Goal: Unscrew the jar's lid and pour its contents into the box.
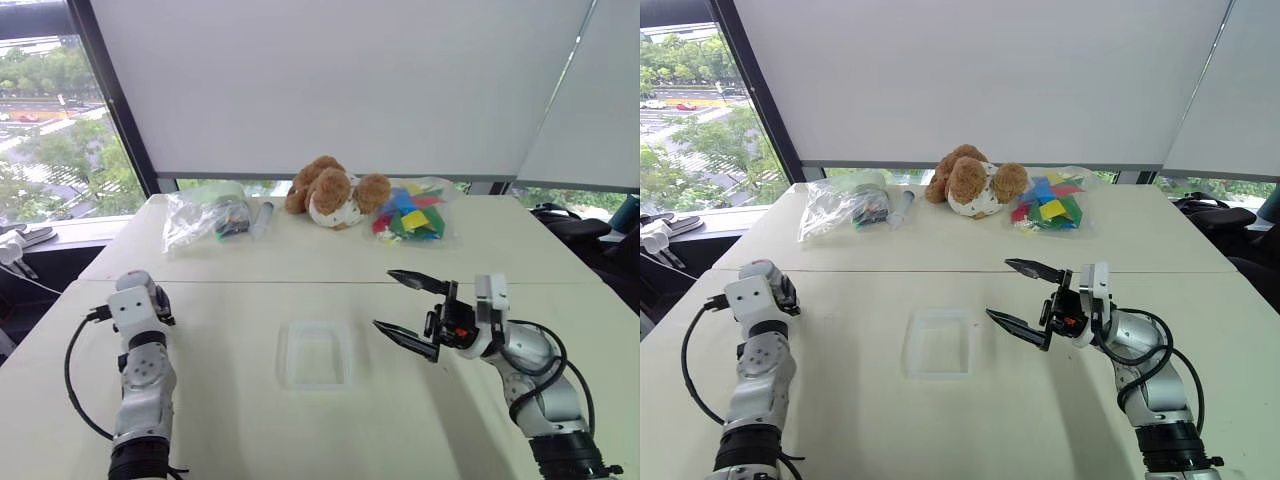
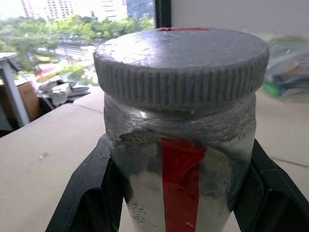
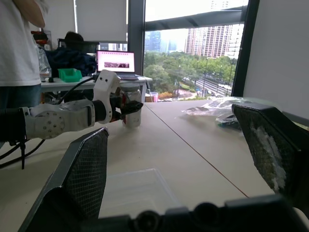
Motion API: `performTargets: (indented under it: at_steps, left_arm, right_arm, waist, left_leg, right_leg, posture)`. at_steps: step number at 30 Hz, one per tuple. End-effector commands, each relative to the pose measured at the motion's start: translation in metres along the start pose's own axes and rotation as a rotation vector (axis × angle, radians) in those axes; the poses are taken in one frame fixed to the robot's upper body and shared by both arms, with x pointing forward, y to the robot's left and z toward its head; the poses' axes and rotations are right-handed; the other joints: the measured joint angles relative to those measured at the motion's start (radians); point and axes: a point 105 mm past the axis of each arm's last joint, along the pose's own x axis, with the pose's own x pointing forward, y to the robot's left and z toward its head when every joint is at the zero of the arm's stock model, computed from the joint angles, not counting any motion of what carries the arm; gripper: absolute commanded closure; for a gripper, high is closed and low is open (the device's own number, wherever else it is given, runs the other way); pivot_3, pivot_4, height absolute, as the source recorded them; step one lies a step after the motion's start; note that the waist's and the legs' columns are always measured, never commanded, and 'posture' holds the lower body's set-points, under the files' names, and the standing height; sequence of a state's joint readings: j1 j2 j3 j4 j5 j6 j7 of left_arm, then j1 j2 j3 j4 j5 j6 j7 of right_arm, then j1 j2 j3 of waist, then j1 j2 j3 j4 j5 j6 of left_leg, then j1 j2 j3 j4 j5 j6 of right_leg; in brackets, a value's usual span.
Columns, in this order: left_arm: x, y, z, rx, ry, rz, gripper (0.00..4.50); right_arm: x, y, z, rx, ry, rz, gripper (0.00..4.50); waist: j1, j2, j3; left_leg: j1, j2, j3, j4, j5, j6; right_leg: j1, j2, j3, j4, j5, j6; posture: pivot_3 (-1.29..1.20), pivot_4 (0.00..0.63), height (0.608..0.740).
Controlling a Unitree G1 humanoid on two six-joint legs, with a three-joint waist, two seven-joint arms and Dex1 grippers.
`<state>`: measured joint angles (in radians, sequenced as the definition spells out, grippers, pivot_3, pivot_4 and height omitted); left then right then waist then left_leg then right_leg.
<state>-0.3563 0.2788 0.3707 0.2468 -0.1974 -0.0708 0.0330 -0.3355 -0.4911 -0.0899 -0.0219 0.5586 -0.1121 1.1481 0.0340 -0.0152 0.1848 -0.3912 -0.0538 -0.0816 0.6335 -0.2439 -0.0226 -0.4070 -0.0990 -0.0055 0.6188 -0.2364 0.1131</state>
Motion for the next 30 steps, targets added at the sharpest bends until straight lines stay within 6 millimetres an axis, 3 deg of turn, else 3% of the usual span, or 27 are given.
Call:
performTargets:
  at_steps: [1, 3, 5, 8, 11, 15, 21, 30]
  left_arm:
    - [-0.015, -0.05, 0.066, -0.143, -0.08, -0.633, 2.3]
    - [-0.048, -0.075, 0.076, -0.121, -0.003, -0.994, 2.3]
    - [-0.072, -0.086, 0.073, -0.049, 0.104, -1.213, 2.3]
    - [-0.095, -0.102, 0.078, -0.019, 0.173, -1.432, 2.3]
    - [-0.106, -0.115, 0.079, 0.022, 0.193, -1.555, 2.3]
    - [-0.113, -0.135, 0.08, 0.054, 0.153, -1.651, 2.3]
    - [-0.122, -0.157, 0.081, 0.052, 0.088, -1.707, 2.3]
    - [-0.126, -0.163, 0.084, 0.036, 0.027, -1.704, 2.3]
  right_arm:
    - [0.011, -0.004, 0.027, 0.049, -0.018, 0.031, 0.0]
    - [0.024, 0.002, 0.037, 0.114, -0.004, 0.084, 0.0]
    - [0.038, 0.006, 0.049, 0.166, -0.015, 0.126, 0.0]
    - [0.065, 0.016, 0.059, 0.24, 0.038, 0.194, 0.0]
    - [0.086, 0.025, 0.067, 0.289, 0.053, 0.261, 0.0]
    - [0.11, 0.034, 0.071, 0.311, 0.075, 0.316, 0.0]
    - [0.127, 0.04, 0.057, 0.334, 0.131, 0.338, 0.0]
    - [0.134, 0.038, 0.045, 0.323, 0.161, 0.325, 0.0]
  waist:
    - [-0.008, 0.0, 0.001]
    - [-0.021, 0.001, 0.001]
    - [-0.025, 0.004, 0.001]
    - [-0.035, 0.006, 0.001]
    - [-0.045, 0.005, 0.001]
    - [-0.045, 0.005, 0.001]
    - [-0.046, 0.005, 0.001]
    - [-0.048, 0.005, 0.002]
  left_leg:
    - [-0.001, 0.0, 0.0, 0.0, 0.0, 0.0]
    - [-0.002, 0.001, 0.0, 0.0, 0.0, 0.0]
    - [-0.001, 0.0, 0.0, -0.001, 0.0, 0.0]
    - [0.0, 0.0, 0.001, -0.002, 0.0, 0.0]
    - [-0.001, 0.001, 0.0, -0.002, 0.0, 0.0]
    - [-0.001, 0.001, 0.0, -0.002, 0.0, 0.0]
    - [-0.002, 0.0, 0.0, -0.002, 0.0, 0.001]
    - [-0.002, 0.0, 0.0, -0.002, 0.0, 0.001]
  right_leg:
    - [-0.001, 0.0, 0.0, 0.0, 0.0, 0.0]
    - [-0.002, -0.001, 0.0, 0.0, 0.0, -0.001]
    - [-0.001, -0.003, 0.0, -0.001, -0.002, -0.005]
    - [-0.001, -0.003, 0.001, -0.002, -0.002, -0.005]
    - [-0.002, -0.002, 0.001, -0.001, -0.002, -0.005]
    - [-0.002, -0.002, 0.001, -0.001, -0.002, -0.005]
    - [-0.002, -0.002, 0.001, -0.001, 0.0, -0.001]
    - [-0.003, -0.001, 0.0, 0.001, 0.0, -0.001]
  posture:
    - [0.0, 0.15, 0.74]
    - [0.0, 0.15, 0.74]
    - [0.0, 0.15, 0.74]
    - [0.0, 0.15, 0.74]
    - [0.0, 0.15, 0.74]
    - [0.0, 0.15, 0.74]
    - [0.0, 0.15, 0.74]
    - [0.0, 0.15, 0.74]
